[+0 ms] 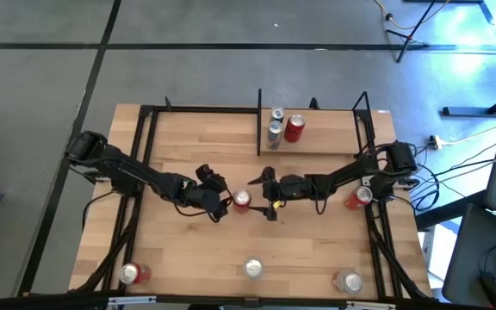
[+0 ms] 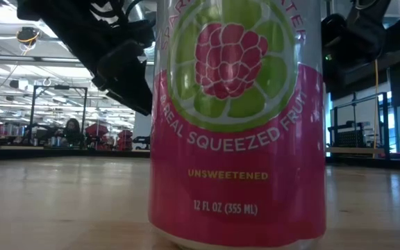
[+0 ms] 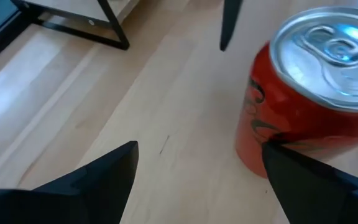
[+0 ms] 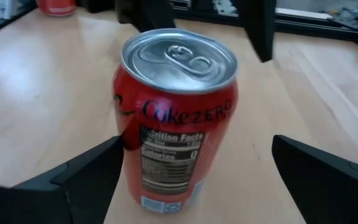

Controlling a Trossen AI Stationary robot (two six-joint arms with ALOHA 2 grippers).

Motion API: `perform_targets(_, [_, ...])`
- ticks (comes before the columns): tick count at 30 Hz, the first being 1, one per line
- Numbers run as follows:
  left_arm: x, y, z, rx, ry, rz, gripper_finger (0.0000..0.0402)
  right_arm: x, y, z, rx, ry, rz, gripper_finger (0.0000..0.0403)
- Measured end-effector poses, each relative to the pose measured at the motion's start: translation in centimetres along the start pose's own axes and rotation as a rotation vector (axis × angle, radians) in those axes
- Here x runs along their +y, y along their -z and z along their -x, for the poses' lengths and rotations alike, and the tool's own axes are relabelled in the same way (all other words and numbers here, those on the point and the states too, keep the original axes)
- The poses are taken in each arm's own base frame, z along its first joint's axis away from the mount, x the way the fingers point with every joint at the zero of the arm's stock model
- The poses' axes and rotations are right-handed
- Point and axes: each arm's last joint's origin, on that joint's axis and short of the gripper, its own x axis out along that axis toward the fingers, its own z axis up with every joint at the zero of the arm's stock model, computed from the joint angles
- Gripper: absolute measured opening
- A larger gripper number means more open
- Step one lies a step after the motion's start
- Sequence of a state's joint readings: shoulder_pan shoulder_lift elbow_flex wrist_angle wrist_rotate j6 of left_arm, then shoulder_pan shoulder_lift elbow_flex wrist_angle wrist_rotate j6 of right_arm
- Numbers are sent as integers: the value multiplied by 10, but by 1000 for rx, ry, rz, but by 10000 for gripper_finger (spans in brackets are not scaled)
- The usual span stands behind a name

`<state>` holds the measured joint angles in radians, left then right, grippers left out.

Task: Place canned beverage on shelf
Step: Put the red black soda can on the shelf aligned with the other red black soda can

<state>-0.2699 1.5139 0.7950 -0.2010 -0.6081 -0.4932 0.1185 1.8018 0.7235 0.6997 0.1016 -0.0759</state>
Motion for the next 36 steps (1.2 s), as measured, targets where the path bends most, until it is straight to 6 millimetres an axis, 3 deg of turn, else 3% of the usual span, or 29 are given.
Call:
perform_targets(13, [-10, 1, 5, 0, 97, -34, 337, -4, -2, 9, 93, 86, 0, 395])
perform_targets(19, [-10, 2, 6, -3, 91, -55, 337, -4, -11, 20, 109, 14, 16, 395])
perform_targets(29, [-10, 2, 6, -2, 84, -66, 338, -2, -31, 20, -102, -87, -48, 395])
perform_targets(36, [-10, 2, 6, -3, 79, -67, 338, -1, -24, 8, -164, -66, -64, 395])
